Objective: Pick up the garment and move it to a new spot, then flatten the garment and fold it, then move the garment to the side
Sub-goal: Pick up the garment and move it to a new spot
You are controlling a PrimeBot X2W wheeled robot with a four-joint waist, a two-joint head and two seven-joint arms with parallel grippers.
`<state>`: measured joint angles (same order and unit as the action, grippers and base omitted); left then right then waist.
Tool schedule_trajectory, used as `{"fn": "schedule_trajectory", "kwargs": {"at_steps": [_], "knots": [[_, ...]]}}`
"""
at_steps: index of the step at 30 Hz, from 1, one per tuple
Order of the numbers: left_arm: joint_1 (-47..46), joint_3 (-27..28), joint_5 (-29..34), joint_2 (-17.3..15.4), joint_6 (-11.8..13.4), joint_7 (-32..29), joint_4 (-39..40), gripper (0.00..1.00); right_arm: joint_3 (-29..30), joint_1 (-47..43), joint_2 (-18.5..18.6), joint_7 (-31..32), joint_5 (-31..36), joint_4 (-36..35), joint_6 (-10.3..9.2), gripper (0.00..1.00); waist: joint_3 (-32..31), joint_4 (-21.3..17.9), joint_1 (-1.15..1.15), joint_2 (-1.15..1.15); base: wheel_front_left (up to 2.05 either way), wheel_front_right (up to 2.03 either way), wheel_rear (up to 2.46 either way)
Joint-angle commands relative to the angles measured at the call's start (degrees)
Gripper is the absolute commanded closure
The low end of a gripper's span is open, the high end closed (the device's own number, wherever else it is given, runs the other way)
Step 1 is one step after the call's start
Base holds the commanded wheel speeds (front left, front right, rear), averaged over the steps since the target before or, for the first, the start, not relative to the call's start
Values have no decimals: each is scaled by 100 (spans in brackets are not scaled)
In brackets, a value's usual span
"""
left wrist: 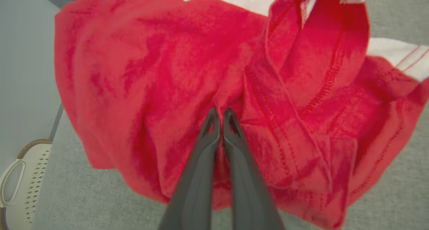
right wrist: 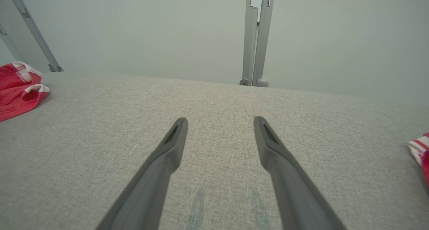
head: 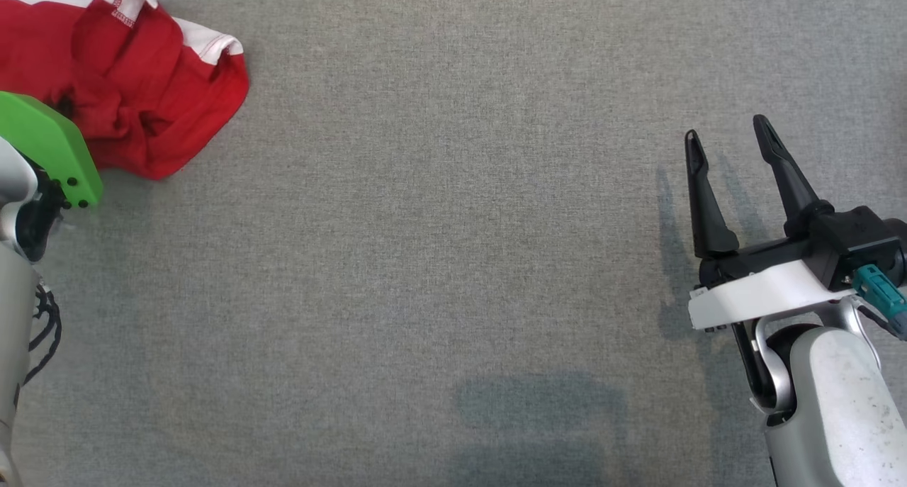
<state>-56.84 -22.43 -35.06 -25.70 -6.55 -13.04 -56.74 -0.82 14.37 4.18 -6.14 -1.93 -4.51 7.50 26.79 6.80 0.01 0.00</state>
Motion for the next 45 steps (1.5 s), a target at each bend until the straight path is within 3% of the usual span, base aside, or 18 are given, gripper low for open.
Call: {"fn": "schedule_trajectory", "kwargs": {"at_steps": [1,12,26,33,40,45], "knots": [[-144,-20,50,-78,-28,54,-17,100,19,-43,-8,-43,-21,37,-1,0,-136,22,-1,0,0,0,0],[-609,-437,133,-320,-88,10,353,100,129,-201,-101,-331,-157,453,-1,0,-905,18,-1,0,0,0,0],[-803,-1123,-390,-513,-86,-421,1859,100,167,-397,-124,-667,-585,946,-1,0,-1724,-239,-1,0,0,0,0],[-572,-1182,-618,65,156,-413,2350,100,158,-430,-122,-782,-737,1130,-1,0,-1941,-609,-1,0,0,0,0],[44,-1393,-712,1031,629,-77,2553,100,90,-409,-123,-855,-860,1266,-1,0,-1869,-1061,-1,0,0,0,0],[674,-1631,-742,1738,764,409,2178,100,-11,-298,-123,-876,-950,1345,-1,0,-1696,-1424,-1,0,0,0,0]]}}
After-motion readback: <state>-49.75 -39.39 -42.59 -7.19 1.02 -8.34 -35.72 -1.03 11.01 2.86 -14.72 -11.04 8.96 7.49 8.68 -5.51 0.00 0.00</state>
